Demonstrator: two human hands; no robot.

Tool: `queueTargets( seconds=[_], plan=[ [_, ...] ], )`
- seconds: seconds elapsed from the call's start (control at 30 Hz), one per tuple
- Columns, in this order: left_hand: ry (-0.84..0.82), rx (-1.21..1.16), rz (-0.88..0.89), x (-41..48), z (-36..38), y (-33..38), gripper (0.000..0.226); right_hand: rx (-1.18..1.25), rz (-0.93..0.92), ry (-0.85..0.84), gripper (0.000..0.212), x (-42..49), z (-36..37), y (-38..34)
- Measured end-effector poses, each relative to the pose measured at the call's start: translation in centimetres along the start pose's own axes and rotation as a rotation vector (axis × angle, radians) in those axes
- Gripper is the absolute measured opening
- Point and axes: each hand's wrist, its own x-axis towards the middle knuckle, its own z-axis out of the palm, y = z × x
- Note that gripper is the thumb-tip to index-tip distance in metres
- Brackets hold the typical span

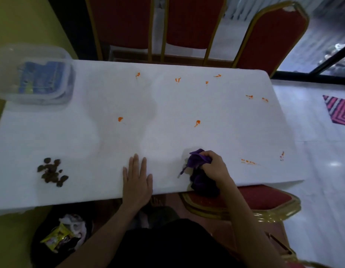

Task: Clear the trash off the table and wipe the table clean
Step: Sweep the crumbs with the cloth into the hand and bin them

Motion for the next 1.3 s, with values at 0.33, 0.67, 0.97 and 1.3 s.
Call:
queueTargets(
  seconds=[0.33, 0.67, 0.97, 1.3],
  plan=[
    [-0.051, -0.033, -0.041, -0.8, -1.2, -0.9, 0.066, -0.379, -0.133, 0.02, 0.055, 0.9, 2.3, -0.2],
    [-0.045, -0.074, -0.088, -3.7, -1.6, -1.4, 0.072, -0.714, -0.147, -0.126, 0.088, -1.3, 6.0, 0.5],
    [-0.124, -0.176, -0.059, -6.1, -3.5, -4.4, 0.059, -0.583, -0.315, -0.117, 0.077, -2.6, 8.6, -0.4],
    [-0.01, -0.477, -0.265, -12.4, -6.2, -9.0, 0.055, -0.624, -0.61, -0.187, 0.063, -6.6, 20.4, -6.3]
  ],
)
